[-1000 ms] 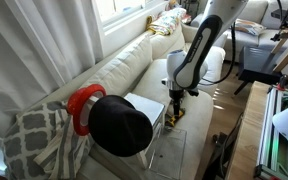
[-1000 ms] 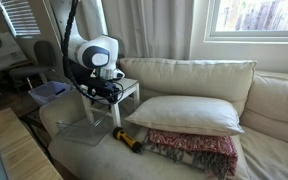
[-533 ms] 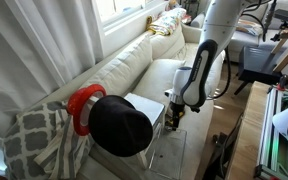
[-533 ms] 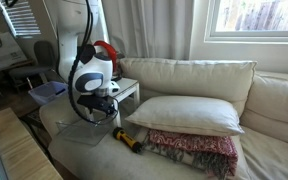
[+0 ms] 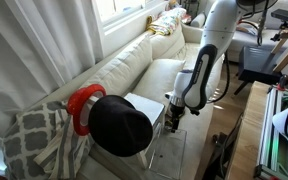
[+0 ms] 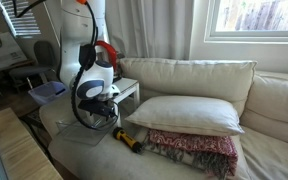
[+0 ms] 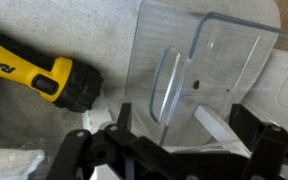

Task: Remove the torch from the clear container then place the container on the seat of the white chair

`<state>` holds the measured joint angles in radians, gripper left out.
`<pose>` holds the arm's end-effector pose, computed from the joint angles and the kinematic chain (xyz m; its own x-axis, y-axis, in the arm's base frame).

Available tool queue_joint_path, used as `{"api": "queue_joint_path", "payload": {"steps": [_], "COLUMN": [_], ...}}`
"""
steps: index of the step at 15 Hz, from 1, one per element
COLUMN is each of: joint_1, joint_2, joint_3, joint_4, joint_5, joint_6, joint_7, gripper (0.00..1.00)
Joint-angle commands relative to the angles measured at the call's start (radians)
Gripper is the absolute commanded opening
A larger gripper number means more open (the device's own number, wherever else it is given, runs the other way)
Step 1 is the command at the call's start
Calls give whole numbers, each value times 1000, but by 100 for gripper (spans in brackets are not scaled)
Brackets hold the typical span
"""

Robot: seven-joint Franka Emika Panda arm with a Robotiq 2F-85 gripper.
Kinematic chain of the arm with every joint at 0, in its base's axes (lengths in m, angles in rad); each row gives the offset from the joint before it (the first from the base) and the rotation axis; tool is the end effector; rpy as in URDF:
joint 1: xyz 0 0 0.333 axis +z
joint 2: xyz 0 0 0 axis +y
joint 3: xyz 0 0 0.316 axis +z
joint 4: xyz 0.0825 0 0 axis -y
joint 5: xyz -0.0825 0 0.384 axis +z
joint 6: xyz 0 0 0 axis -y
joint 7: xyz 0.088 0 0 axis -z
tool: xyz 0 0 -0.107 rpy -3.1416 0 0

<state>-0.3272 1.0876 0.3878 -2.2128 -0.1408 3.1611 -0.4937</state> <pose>0.4415 0.0930 -0.0613 0.8748 0.4696 0.1189 0.4808 -0.8118 -0.3314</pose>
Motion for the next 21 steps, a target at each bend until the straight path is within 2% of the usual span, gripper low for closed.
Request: {"api": "queue_joint_path", "payload": {"steps": [1,2,9,12,14,15,21], "joint_1": [-63,-36,-32,17,44,53,154], "joint_2": [38,35,86,109,132,142,150], "joint_3": [35,9,-1,-41,-62,-67,-131], "joint_4": [22,31,61,81,104,114,149], "joint_5": [-74,-75,-97,-93,-89,-87,-80], "joint_6": [-24,-24,-56,-19,12,26,83], "joint_7": [15,27,23,42,54,61,136], "gripper": [100,100,100,99,86,69,23]}}
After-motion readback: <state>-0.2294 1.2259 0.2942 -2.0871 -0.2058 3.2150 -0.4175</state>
